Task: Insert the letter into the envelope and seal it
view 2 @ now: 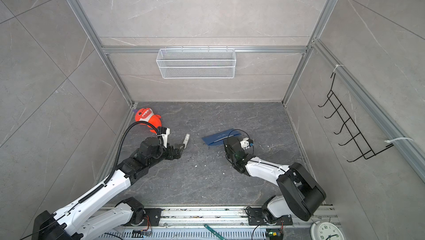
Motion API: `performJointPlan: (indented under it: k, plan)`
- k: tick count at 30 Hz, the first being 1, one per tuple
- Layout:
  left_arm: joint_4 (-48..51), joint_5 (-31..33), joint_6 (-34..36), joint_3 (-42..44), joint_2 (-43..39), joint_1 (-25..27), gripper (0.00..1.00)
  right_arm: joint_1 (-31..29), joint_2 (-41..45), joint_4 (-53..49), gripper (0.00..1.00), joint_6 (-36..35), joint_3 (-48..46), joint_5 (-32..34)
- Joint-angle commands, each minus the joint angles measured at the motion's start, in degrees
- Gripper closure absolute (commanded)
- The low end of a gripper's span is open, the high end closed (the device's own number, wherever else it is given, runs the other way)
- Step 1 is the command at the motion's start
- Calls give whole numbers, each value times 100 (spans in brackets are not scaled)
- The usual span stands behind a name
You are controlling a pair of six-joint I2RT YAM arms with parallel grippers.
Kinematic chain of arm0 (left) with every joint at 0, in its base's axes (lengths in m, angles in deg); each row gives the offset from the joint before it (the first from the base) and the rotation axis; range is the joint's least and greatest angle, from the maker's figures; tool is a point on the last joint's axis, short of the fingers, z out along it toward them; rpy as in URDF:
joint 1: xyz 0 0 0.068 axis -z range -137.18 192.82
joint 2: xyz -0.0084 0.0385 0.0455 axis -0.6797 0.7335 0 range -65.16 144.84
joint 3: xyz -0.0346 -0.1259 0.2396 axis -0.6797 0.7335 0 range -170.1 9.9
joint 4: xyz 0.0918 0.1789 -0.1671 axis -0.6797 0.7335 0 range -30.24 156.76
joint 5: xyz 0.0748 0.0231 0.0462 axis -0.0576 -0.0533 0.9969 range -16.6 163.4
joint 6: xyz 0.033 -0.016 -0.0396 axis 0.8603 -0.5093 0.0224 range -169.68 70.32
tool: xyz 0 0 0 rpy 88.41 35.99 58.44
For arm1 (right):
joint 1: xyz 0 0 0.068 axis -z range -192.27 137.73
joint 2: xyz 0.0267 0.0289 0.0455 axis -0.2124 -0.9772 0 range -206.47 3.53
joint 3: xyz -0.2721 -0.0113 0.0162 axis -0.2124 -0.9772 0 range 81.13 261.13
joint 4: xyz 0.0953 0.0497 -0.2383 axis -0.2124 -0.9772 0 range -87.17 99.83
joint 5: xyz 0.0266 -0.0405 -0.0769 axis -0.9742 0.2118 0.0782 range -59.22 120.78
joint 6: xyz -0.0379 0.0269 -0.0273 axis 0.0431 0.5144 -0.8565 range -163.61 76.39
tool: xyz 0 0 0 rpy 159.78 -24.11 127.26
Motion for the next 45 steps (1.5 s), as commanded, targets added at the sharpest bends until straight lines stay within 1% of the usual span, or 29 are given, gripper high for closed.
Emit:
performJointPlan:
  k: [1,3,6,10,12,13,14,16,18,20,22,24,26,27,28,30,31,35,37,40,41,43,45]
  plan:
    - [-72,-170,142,-44,-91,-32,5,-492,-238,-340,100,1528,146,1645]
    - [-33,-193,170,-59,-98,-32,5,-777,-389,-827,100,2023,332,2068]
    - [33,-193,224,-84,-115,-33,5,-1126,-638,-1239,100,2662,517,2504]
    - [61,-213,277,-103,-127,-40,6,-1450,-956,-1920,100,3517,776,2581]
    - [65,-227,294,-104,-131,-41,6,-1586,-1094,-2194,100,3891,858,2511]
    - [70,-213,294,-104,-131,-41,6,-1650,-1133,-2277,97,4016,877,2500]
    - [63,-217,308,-108,-127,-41,7,-1722,-1164,-2376,89,4117,894,2499]
    - [86,-213,314,-103,-132,-40,7,-1870,-1178,-2523,71,4289,891,2479]
    - [125,-208,331,-127,-132,-40,7,-1990,-1062,-2479,52,4155,780,2475]
    - [190,-205,372,-156,-139,-40,8,-2047,-757,-2502,38,3611,640,2345]
    - [260,-187,428,-184,-120,-40,8,-2052,-305,-2553,23,2628,495,2240]
    - [317,-170,484,-223,-64,-61,7,-2043,207,-2604,15,1711,287,2256]
    - [436,-175,557,-323,58,-73,7,-2019,798,-2723,7,569,115,2361]
    - [527,-179,586,-406,158,-91,7,-2004,1119,-2956,3,-28,104,2421]
    - [647,-169,631,-521,272,-106,7,-1984,1431,-3166,1,-693,123,2467]
    - [855,-203,736,-752,529,-158,8,-1900,1951,-3476,1,-2003,195,2450]
    - [965,-258,779,-890,720,-201,9,-1825,2195,-3760,1,-2550,281,2401]
    - [1147,-465,898,-1351,1457,-355,13,-1442,2949,-4522,1,-4156,567,2171]
    - [1210,-489,974,-1599,1907,-404,15,-1089,3228,-4555,1,-5227,696,1745]
    - [1283,-528,1036,-1938,2587,-461,17,-470,3289,-4735,1,-6333,1002,846]
    - [1299,-543,1050,-2037,2773,-479,19,-336,3239,-4811,1,-6574,1108,645]
    - [1301,-541,1092,-2248,3218,-506,22,-146,3047,-5014,1,-7028,1319,395]
    - [1340,-513,1127,-2457,3594,-532,24,-76,2839,-5103,1,-7287,1461,250]
